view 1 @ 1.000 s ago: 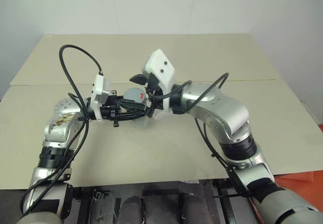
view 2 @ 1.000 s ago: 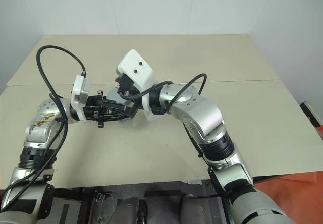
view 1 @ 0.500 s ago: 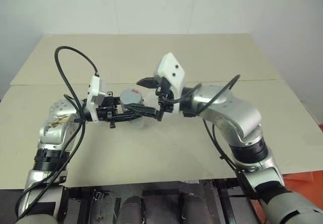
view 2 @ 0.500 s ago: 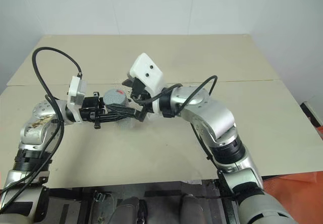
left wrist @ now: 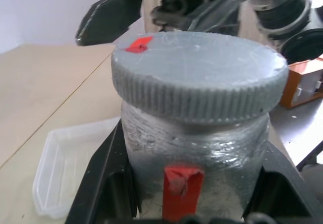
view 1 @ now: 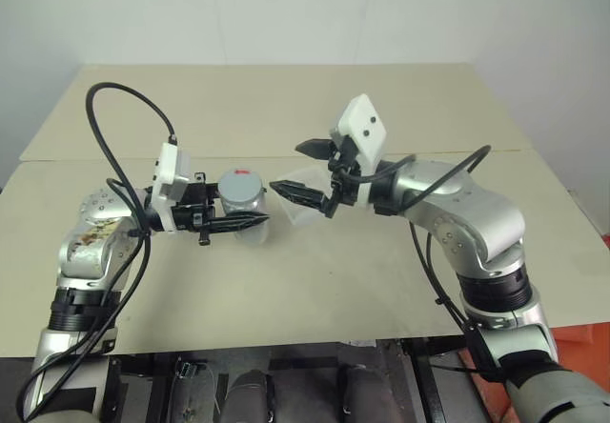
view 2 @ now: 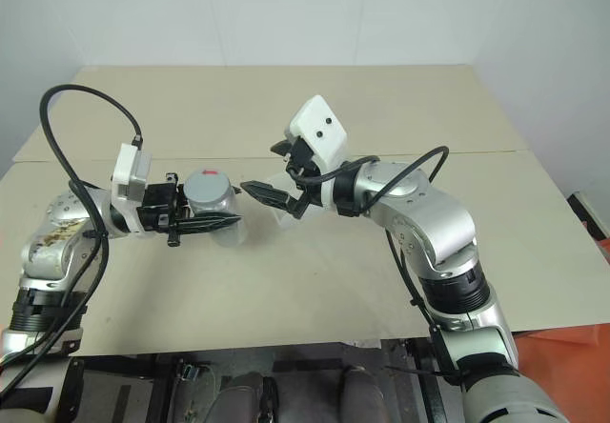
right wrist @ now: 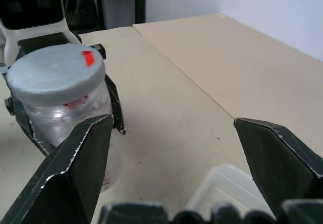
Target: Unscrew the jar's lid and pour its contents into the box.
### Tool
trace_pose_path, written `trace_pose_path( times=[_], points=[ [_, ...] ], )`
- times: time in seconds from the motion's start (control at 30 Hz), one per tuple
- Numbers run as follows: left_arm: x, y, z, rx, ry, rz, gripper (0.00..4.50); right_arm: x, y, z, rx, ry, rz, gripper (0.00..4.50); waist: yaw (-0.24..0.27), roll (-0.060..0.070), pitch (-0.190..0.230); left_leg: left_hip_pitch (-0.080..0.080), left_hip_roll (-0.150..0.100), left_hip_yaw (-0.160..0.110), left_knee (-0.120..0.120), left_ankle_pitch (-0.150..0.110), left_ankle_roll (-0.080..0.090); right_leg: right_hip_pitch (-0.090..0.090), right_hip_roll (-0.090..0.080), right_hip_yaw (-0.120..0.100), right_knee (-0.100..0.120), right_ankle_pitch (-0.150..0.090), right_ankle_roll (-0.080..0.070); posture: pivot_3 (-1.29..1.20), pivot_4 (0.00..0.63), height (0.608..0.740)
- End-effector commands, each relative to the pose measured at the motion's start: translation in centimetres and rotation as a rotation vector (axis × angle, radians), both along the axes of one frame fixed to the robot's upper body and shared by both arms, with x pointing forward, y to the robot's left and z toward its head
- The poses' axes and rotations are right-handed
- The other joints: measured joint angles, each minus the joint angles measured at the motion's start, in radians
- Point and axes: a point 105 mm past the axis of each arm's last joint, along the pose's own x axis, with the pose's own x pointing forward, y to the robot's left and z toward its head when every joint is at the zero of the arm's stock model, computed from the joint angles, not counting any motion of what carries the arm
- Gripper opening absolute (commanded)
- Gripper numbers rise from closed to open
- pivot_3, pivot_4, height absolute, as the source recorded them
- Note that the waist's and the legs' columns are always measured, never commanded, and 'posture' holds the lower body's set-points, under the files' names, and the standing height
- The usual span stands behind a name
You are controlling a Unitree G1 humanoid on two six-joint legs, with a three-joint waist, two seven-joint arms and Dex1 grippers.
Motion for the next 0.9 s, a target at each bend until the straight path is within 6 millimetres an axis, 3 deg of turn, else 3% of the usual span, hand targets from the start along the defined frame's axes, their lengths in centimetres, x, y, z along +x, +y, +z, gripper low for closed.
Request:
trace_pose_path(
  times=[0.03,0.23,0.4,0.63,0.9],
  points=[
    [-0.5,0.1,1.3,-0.002,-0.053,-0.012,1.99,-0.2,-0.6,1.1,0.014,-0.049,-0.007,4.47,0.000,0.000,0.000,0.000,0.000,0.000,0.000,0.000,0.000,0.000,0.000,0.000,0.000,0.000,0.000,0.00,0.150,0.740],
    [0.0,0.1,1.3,-0.005,-0.042,-0.006,1.99,-2.3,-0.8,1.8,0.045,-0.044,0.120,4.47,0.002,0.000,0.000,0.000,0.000,0.000,0.000,0.000,0.000,0.000,0.000,0.000,-0.001,0.000,0.000,0.00,0.150,0.740],
    [0.5,-0.4,0.9,0.000,-0.029,-0.022,1.99,-3.9,0.9,2.6,0.079,-0.055,0.215,4.47,0.001,0.000,0.000,0.001,0.000,0.000,0.000,0.000,0.000,0.000,0.000,0.000,-0.001,0.000,0.000,0.00,0.150,0.740],
    [0.8,-0.8,1.1,-0.003,-0.036,-0.037,1.99,-2.8,4.1,2.6,0.062,-0.051,0.163,4.47,-0.003,0.000,0.000,0.000,0.000,0.000,0.000,0.000,0.000,0.000,0.000,0.000,0.001,0.000,0.000,0.00,0.150,0.740],
    [0.9,-0.5,1.3,0.004,-0.043,-0.034,1.99,-2.7,5.8,2.5,0.038,-0.065,0.166,4.47,0.000,0.000,0.000,0.000,0.000,0.000,0.000,0.000,0.000,0.000,0.000,0.000,0.001,0.000,0.000,0.00,0.150,0.740]
  ],
)
